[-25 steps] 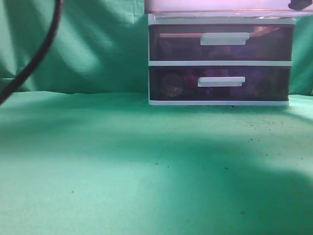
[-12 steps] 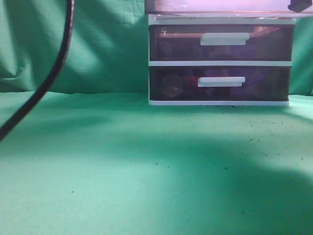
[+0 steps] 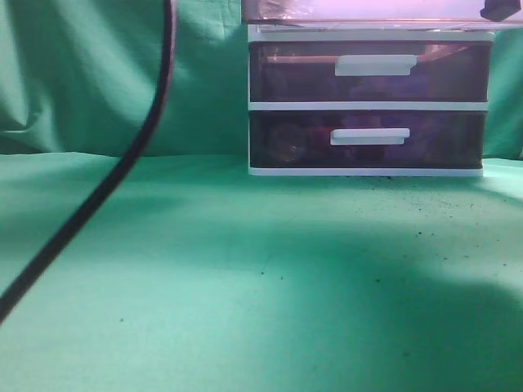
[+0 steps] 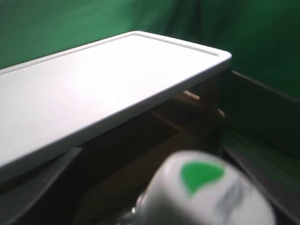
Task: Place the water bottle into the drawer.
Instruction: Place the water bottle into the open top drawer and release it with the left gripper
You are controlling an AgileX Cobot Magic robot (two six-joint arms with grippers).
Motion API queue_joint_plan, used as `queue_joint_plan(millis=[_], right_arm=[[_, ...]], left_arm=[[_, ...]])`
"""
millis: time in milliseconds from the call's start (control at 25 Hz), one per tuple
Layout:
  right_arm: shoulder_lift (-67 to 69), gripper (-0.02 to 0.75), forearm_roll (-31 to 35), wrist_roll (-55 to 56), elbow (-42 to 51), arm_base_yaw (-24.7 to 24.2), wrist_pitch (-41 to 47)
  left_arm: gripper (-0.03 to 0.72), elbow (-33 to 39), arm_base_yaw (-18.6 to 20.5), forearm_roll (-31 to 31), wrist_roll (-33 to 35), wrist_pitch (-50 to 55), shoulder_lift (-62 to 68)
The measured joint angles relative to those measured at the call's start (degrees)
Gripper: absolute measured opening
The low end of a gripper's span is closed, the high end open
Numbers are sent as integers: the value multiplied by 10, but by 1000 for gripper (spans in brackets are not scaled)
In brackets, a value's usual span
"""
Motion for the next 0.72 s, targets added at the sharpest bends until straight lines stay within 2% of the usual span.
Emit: queue_joint_plan(millis=[240,400,480,600,720], right_arm=[[0,76,-5,21,0,0,0],[1,76,-6,31,0,0,3],[1,76,-8,31,0,0,3],[1,76,-9,32,0,0,3],[1,76,-9,32,0,0,3]], left_arm=[[543,0,0,17,0,-243,72],[543,0,-1,54,0,-307,70],[543,0,-1,69,0,-287,64],[543,0,-4,92,-5,-153,37],[350,0,-7,93,-5,16,-11]])
